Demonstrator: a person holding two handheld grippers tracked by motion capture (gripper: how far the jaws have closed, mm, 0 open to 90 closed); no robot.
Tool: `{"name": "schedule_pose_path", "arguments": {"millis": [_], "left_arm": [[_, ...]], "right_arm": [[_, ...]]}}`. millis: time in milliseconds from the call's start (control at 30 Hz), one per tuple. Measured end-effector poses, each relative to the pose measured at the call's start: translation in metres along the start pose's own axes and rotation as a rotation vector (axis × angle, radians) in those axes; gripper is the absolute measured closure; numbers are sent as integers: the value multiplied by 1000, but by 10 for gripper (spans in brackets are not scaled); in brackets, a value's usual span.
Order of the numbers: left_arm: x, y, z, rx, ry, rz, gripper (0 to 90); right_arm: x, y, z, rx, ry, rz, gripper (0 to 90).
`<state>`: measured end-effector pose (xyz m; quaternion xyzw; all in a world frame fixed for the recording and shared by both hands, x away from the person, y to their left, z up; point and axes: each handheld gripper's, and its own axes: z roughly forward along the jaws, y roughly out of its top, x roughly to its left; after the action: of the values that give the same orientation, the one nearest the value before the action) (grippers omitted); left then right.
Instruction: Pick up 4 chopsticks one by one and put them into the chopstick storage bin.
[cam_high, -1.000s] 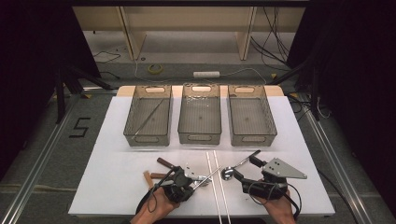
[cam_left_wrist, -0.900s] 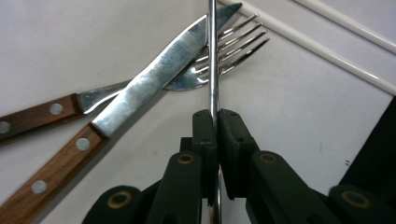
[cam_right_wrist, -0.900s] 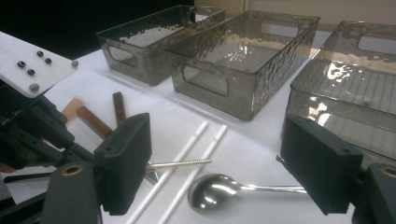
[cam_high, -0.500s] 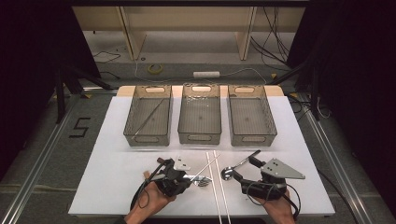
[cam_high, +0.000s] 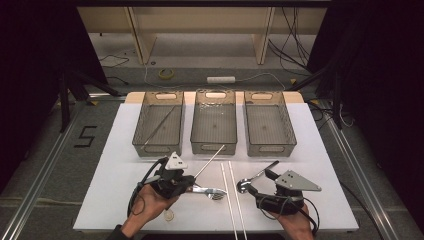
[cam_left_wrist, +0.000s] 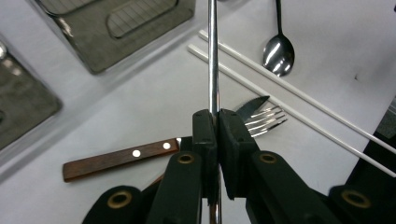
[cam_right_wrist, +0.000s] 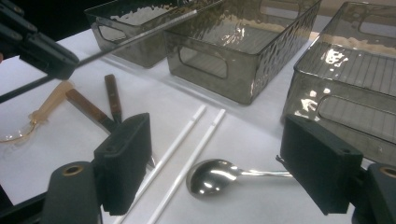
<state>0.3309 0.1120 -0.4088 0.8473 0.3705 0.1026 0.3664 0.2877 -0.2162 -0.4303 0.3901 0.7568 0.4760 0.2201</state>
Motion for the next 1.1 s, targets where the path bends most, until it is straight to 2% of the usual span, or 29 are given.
{"name": "schedule_pose_path", "arguments": {"millis": [367, 700, 1100], "left_arm": [[26, 8, -14, -58, 39, -38, 850], [49, 20, -23, -118, 87, -68, 850], [88, 40, -28, -169, 164, -118, 850]], "right_arm": [[0, 0, 1, 4, 10, 5, 260], [1, -1, 3, 29, 17, 8, 263], [2, -1, 5, 58, 5, 10, 264]]}}
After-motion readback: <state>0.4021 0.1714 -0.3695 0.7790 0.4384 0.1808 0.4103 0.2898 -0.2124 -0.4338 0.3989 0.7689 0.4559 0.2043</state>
